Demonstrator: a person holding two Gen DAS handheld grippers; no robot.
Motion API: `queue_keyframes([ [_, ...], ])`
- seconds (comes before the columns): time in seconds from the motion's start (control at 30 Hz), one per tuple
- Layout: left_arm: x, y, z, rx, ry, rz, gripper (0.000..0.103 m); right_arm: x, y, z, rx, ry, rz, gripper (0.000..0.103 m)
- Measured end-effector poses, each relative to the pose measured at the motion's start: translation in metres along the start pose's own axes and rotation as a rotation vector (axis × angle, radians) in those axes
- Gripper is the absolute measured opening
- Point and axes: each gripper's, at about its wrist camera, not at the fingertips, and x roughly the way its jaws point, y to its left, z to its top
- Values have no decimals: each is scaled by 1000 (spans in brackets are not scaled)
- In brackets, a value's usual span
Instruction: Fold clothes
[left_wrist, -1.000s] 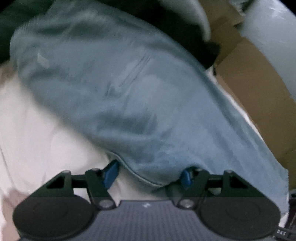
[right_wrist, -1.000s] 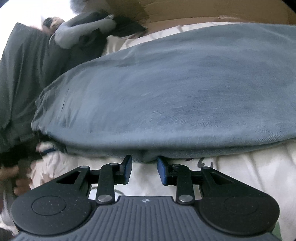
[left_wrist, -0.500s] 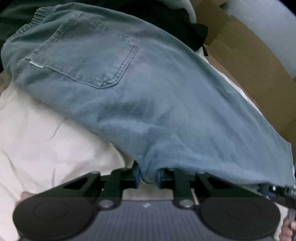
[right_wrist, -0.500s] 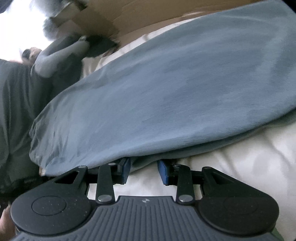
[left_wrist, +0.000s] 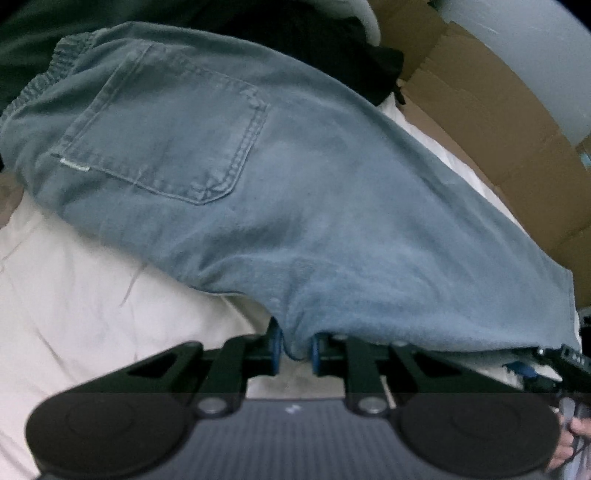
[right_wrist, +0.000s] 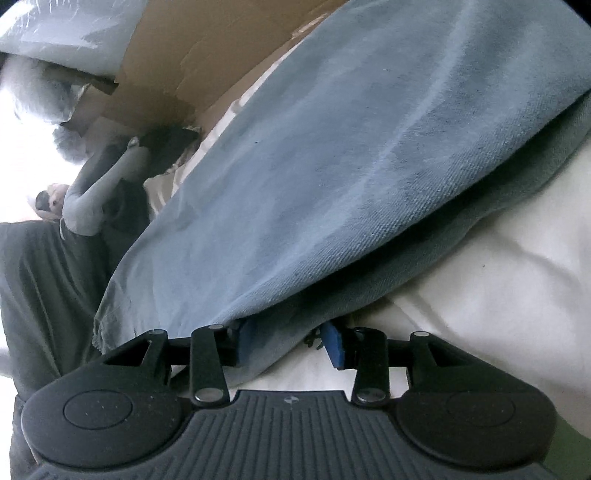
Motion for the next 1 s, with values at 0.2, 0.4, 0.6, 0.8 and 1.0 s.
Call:
queue_keyframes([
  [0.2, -4, -5, 4, 31, 20, 30, 16, -6, 1, -1, -24, -4, -16, 1],
  [0.4, 29, -5, -1, 92, 131, 81, 16, -5, -4, -3, -32, 32, -80, 0],
  [0.6, 43, -23, -5, 271, 206, 134, 18, -8, 2, -1, -97, 58, -89, 0],
  [0.8, 15, -17, -7, 296, 213, 100, 20, -30, -2, 3, -111, 56, -82, 3],
  [1.0, -17, -18, 3, 316, 140, 76, 19, -57, -4, 8, -139, 4, -93, 8],
])
